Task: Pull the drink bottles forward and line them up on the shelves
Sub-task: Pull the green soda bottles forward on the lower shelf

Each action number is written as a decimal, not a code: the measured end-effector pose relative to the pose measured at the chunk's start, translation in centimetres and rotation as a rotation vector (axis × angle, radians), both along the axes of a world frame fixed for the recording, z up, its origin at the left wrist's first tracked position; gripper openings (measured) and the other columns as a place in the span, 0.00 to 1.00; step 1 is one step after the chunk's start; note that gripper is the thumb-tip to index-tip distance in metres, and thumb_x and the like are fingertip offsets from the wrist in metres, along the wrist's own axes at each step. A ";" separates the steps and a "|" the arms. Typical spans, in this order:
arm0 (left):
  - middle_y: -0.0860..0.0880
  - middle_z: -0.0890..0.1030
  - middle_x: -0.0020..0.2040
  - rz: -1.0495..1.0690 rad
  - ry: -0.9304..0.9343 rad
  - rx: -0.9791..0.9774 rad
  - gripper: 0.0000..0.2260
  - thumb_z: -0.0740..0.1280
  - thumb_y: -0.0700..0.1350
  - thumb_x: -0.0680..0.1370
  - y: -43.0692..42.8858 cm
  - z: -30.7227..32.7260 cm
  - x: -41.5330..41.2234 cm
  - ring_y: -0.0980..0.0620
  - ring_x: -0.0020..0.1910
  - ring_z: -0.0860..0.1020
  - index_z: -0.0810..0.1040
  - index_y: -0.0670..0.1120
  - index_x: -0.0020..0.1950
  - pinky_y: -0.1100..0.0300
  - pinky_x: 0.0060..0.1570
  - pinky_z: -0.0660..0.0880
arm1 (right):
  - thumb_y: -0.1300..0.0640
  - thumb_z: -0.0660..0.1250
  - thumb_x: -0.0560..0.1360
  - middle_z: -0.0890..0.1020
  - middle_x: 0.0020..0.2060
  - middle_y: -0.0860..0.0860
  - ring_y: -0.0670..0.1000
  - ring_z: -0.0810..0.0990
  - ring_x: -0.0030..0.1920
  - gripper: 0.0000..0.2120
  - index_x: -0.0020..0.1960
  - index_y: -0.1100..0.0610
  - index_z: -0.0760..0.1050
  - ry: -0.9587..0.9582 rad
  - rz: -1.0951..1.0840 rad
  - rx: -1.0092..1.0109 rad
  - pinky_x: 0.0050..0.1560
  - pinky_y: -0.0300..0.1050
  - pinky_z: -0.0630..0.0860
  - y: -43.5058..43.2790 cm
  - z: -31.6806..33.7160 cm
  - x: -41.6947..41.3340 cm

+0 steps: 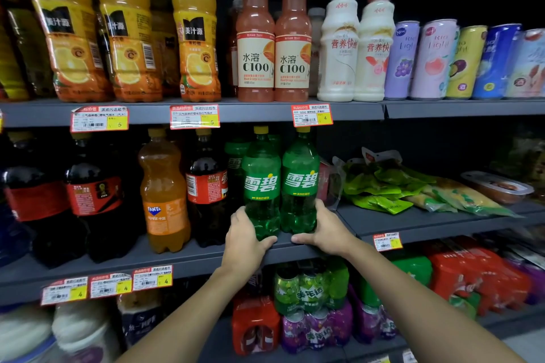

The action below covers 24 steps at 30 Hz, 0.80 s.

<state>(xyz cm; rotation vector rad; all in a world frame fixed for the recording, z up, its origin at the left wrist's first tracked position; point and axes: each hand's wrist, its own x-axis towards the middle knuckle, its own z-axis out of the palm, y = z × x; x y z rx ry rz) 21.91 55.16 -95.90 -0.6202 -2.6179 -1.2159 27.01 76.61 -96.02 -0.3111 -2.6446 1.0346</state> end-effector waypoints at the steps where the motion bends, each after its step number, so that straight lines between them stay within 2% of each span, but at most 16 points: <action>1: 0.42 0.68 0.71 0.012 0.001 0.000 0.43 0.79 0.53 0.69 0.2 0.0 0.1 0.42 0.67 0.73 0.59 0.41 0.75 0.54 0.63 0.71 | 0.38 0.83 0.60 0.77 0.66 0.48 0.50 0.76 0.65 0.47 0.70 0.49 0.62 0.014 -0.006 0.008 0.62 0.46 0.74 -0.1 0.0 -0.1; 4: 0.41 0.67 0.70 0.023 -0.011 -0.051 0.45 0.79 0.55 0.68 0.4 0.4 -0.3 0.40 0.65 0.75 0.58 0.41 0.75 0.52 0.60 0.73 | 0.31 0.80 0.58 0.76 0.67 0.47 0.50 0.76 0.66 0.51 0.71 0.49 0.62 -0.002 0.011 0.018 0.64 0.47 0.74 0.3 0.3 -0.1; 6: 0.42 0.67 0.71 0.014 -0.019 -0.090 0.48 0.79 0.57 0.68 0.4 0.6 -0.8 0.40 0.66 0.74 0.56 0.41 0.77 0.51 0.62 0.74 | 0.25 0.75 0.59 0.72 0.72 0.47 0.49 0.73 0.69 0.57 0.77 0.50 0.58 -0.032 0.046 0.009 0.69 0.50 0.72 0.7 0.3 0.0; 9: 0.43 0.70 0.71 -0.020 -0.034 -0.090 0.46 0.79 0.57 0.69 0.2 0.3 -1.1 0.42 0.67 0.73 0.58 0.42 0.77 0.50 0.64 0.73 | 0.25 0.73 0.62 0.68 0.76 0.48 0.51 0.72 0.71 0.59 0.81 0.51 0.51 -0.038 0.038 0.001 0.70 0.53 0.71 0.9 -0.3 0.0; 12: 0.43 0.73 0.70 -0.067 -0.045 -0.052 0.43 0.78 0.54 0.70 -0.2 0.0 -1.2 0.43 0.67 0.74 0.58 0.43 0.77 0.50 0.65 0.72 | 0.27 0.75 0.61 0.71 0.74 0.48 0.51 0.73 0.70 0.58 0.79 0.51 0.55 -0.021 0.017 -0.014 0.69 0.53 0.72 0.8 -0.5 -0.1; 16: 0.42 0.72 0.70 -0.078 -0.035 -0.045 0.43 0.78 0.54 0.71 -0.5 0.1 -1.0 0.43 0.67 0.73 0.57 0.43 0.77 0.49 0.65 0.72 | 0.33 0.79 0.61 0.78 0.66 0.46 0.48 0.78 0.64 0.47 0.71 0.48 0.62 0.012 0.036 -0.012 0.65 0.49 0.75 0.8 -0.3 -0.1; 24: 0.42 0.74 0.68 -0.036 0.000 -0.096 0.43 0.76 0.57 0.72 -0.8 0.3 -0.5 0.43 0.65 0.75 0.57 0.42 0.77 0.52 0.62 0.74 | 0.35 0.82 0.60 0.79 0.63 0.45 0.46 0.79 0.60 0.43 0.65 0.43 0.61 -0.005 0.062 0.011 0.62 0.46 0.77 1.0 -0.2 0.0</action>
